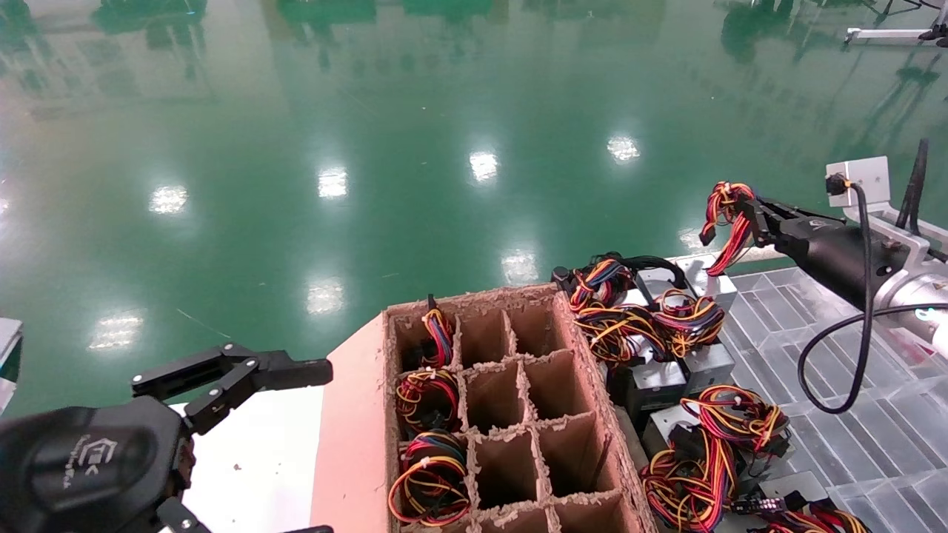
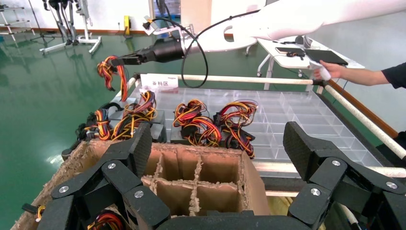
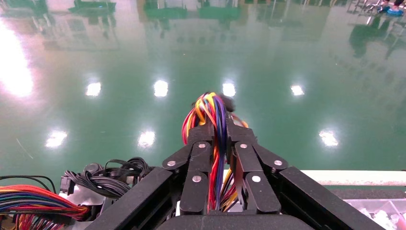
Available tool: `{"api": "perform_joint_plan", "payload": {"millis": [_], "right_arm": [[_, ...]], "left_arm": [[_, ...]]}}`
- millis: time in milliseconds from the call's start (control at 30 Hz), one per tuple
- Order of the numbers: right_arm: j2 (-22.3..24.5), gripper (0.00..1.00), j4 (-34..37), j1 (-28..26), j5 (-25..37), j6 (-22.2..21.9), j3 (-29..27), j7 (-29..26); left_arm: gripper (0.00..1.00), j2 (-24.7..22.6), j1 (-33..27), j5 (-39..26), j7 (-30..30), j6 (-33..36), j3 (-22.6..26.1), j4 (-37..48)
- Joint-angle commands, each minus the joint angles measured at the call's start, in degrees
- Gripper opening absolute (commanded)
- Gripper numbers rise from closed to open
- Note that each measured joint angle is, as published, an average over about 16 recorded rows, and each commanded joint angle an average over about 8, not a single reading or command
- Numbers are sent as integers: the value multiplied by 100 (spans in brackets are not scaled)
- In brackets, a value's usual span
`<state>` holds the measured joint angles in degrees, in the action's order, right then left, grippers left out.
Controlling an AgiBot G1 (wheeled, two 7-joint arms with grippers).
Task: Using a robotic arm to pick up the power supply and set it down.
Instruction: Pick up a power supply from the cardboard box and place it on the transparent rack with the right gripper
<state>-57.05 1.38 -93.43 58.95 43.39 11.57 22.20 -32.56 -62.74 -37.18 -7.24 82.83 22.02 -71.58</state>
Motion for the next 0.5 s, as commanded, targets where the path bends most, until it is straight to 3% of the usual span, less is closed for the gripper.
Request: {"api": "perform_joint_plan", "payload": {"millis": [33, 500], "right_arm": [[-1, 100, 0, 1, -1, -6, 1, -1], [1, 100, 4, -11, 23, 32, 11, 16]], "left_arm": [[100, 0, 0, 0, 0, 0, 0, 0], [100, 0, 0, 0, 0, 0, 0, 0]]}}
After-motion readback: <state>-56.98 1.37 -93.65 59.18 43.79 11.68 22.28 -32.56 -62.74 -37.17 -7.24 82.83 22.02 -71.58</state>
